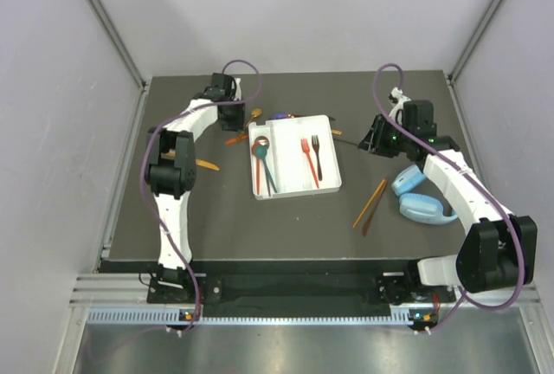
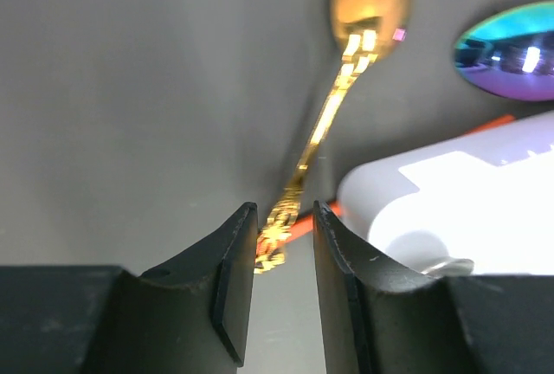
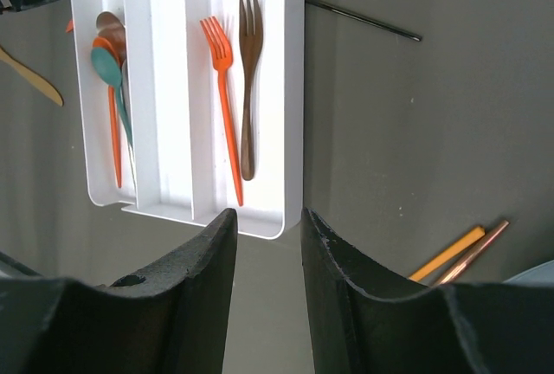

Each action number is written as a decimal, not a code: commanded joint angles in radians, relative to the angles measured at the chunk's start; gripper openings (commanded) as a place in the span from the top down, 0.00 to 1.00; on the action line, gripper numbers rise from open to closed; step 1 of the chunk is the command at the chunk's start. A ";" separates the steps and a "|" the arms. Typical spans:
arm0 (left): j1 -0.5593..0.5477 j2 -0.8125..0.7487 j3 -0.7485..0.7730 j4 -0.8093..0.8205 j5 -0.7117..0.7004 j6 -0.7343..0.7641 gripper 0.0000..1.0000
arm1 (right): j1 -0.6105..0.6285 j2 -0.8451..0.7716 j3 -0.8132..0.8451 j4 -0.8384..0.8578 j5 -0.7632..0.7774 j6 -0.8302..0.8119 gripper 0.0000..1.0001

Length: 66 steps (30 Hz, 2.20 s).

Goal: Sort the eating utensils into containers
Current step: Pick up the spoon from the center of the board.

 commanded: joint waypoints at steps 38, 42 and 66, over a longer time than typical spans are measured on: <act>-0.056 -0.090 -0.173 -0.090 -0.111 -0.044 1.00 | -0.009 0.066 -0.003 0.050 -0.081 -0.008 0.64; -0.059 -0.230 -0.314 -0.061 -0.093 -0.050 1.00 | -0.009 0.067 -0.006 0.064 -0.089 -0.003 0.64; -0.271 -0.464 -0.337 0.045 -0.096 -0.345 1.00 | -0.009 0.074 -0.009 0.070 -0.098 0.009 0.65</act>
